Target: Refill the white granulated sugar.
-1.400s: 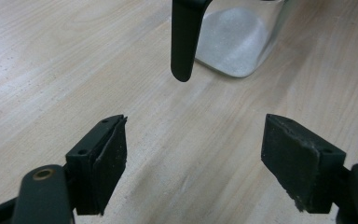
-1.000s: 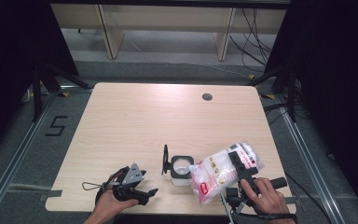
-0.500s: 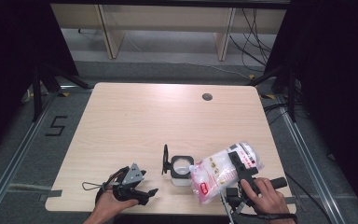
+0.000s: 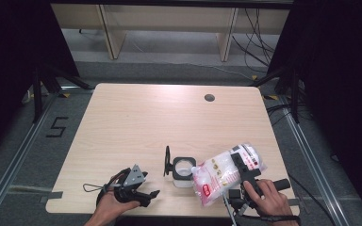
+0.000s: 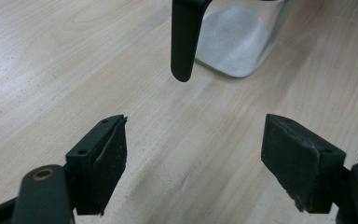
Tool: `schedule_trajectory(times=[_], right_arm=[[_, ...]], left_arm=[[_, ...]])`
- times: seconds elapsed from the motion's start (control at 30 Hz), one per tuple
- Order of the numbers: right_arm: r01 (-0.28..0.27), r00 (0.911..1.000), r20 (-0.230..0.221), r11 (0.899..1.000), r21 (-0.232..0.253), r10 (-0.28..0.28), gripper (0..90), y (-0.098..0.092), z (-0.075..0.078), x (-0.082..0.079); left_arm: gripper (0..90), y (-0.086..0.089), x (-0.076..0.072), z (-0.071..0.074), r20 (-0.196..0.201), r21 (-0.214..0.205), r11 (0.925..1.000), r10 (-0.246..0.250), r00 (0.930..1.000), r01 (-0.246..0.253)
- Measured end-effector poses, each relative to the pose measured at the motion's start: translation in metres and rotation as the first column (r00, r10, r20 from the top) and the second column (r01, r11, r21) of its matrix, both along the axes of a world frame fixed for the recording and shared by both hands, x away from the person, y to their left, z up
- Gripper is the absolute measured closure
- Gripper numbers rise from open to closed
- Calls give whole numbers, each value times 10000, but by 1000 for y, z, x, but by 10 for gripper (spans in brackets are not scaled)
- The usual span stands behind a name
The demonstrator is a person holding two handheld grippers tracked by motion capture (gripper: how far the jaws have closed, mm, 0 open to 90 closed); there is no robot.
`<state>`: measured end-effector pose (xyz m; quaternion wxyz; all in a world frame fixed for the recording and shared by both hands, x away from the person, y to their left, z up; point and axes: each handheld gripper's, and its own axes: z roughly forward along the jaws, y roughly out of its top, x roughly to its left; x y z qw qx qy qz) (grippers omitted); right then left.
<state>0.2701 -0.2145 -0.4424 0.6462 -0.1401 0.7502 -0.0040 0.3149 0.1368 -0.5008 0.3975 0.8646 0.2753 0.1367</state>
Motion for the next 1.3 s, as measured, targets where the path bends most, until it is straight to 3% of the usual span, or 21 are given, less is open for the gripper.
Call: schedule_trajectory(times=[0.13, 0.17, 0.23, 0.43, 0.57, 0.6, 0.67, 0.7, 0.8, 0.93, 1.03, 1.1, 1.2, 1.3], right_arm=[[5, 10000, 0, 10000, 16, -5, 421, 0, 0, 0], [104, 9999, 3, 9995, -295, -104, 421, 0, 1, -1], [109, 9999, 10, 9992, -374, -109, 422, 0, 2, -1], [53, 10000, -9, 9999, -116, -53, 422, 0, 0, 0], [84, 10000, 20, 10000, 8, -84, 422, 0, 0, -1], [69, 10000, 15, 10000, 3, -69, 422, 0, 0, -1], [-207, 9997, 124, 9987, -456, 213, 422, 1, 4, 1], [49, 10000, 7, 10000, 9, -49, 422, -1, 1, 0], [36, 10000, 22, 10000, 16, -36, 423, -1, 1, 0], [-16, 10000, 10, 9999, -169, 16, 424, -1, 3, 0], [-45, 10000, 59, 9999, 104, 45, 425, -2, 1, 0], [-154, 9999, 49, 9994, -319, 156, 426, 0, 5, 1], [-38, 10000, -33, 10000, -47, 38, 427, -1, 4, 1], [-43, 10000, -49, 10000, -50, 43, 429, -1, 3, 1]], left_arm=[[220, -1, 0, 0, -29, -101, 9999, 28, 10000, -28], [220, -1, 0, 0, -29, -100, 9999, 29, 10000, -30], [220, -1, 0, 0, -59, -110, 9999, -10, 10000, 9], [220, -1, -1, -1, -177, -194, 9997, 172, 9997, -176], [219, -1, 0, 0, -28, -93, 10000, 32, 10000, -33], [220, -1, -1, -1, -182, -211, 9996, 164, 9997, -168], [220, -1, -2, -1, -222, -242, 9995, 203, 9995, -209], [220, -1, -2, -1, -214, -245, 9995, 207, 9996, -212], [220, -1, -1, -1, -165, -109, 9998, 151, 9997, -153], [220, -1, -2, -1, -213, -243, 9995, 205, 9996, -210], [220, 0, 0, 0, 0, -24, 10000, 14, 10000, -14], [219, 0, 0, 0, 5, -23, 10000, 14, 10000, -14], [219, -1, -1, -1, -130, -110, 9999, 129, 9998, -130], [220, 0, 0, 0, 4, -1, 10000, 5, 10000, -5]])
